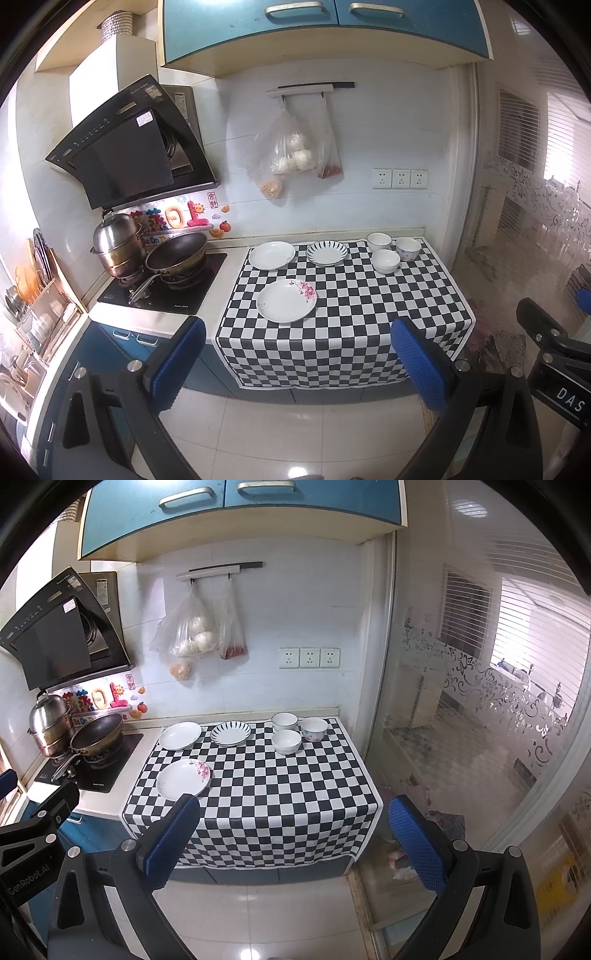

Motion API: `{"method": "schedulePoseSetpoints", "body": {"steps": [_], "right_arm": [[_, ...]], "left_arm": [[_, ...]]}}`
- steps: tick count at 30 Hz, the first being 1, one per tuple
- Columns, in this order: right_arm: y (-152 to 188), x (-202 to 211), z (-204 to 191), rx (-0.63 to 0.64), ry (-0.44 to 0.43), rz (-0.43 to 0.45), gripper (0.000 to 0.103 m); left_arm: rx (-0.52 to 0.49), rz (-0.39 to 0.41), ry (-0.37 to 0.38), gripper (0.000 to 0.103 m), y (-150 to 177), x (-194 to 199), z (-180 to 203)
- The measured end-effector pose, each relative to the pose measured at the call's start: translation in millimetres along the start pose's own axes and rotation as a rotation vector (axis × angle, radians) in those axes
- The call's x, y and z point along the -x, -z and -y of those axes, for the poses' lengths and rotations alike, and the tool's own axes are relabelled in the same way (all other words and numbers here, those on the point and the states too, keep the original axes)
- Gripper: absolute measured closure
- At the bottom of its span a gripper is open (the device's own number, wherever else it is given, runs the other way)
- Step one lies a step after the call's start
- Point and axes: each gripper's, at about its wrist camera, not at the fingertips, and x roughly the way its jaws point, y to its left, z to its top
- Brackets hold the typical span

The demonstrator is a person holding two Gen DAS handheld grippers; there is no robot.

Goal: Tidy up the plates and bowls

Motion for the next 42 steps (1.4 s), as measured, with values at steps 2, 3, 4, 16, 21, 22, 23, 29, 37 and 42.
{"method": "schedulePoseSetpoints", "body": {"steps": [2,3,4,16,21,22,23,29,37,42], "right_arm": [[-0.5,-1.1,-0.3,-0.001,0.002,-0.001,0.000],[-0.8,-2.2,-0.3,-0.003,0.002,-0.003,0.000],[-1.3,-2.9,-0.9,-0.004,0.001,-0.005,0.000],[-0.1,-5.8,-3.7,0.000,-0.007,-0.012,0.000],[-0.4,-4.7,-6.9,0.000,-0.011,-0.010,0.000],[-0.5,-4.8,-6.9,0.000,-0.012,-0.010,0.000],[0.1,-4.5,-7.1,-0.001,-0.013,-0.009,0.000],[0.5,-16.6,-9.2,-0.018,-0.030,-0.013,0.000],[-5.1,-71.0,-6.1,-0.049,-0.049,-0.040,0.000],[-15.2,-110.5,-11.6,-0.022,-0.068,-0.064,0.000]], "left_arm": [[0.000,-0.001,0.000,0.000,0.2,0.2,0.3],[0.000,-0.001,-0.001,0.000,-0.1,0.0,0.3],[0.000,-0.002,-0.001,0.000,-0.2,-0.2,0.1],[0.004,-0.016,-0.013,0.000,-1.5,-5.5,-4.7],[0.006,-0.019,-0.018,0.000,1.4,-5.7,-7.6],[0.005,-0.019,-0.021,0.000,1.3,-6.0,-8.2],[0.005,-0.018,-0.022,0.000,1.3,-6.3,-8.2],[0.016,-0.005,-0.036,0.000,3.5,-16.3,-8.7],[0.043,-0.020,-0.074,0.000,-1.9,-58.3,-9.3],[0.060,-0.031,-0.124,0.000,-6.3,-86.8,-6.9]]}}
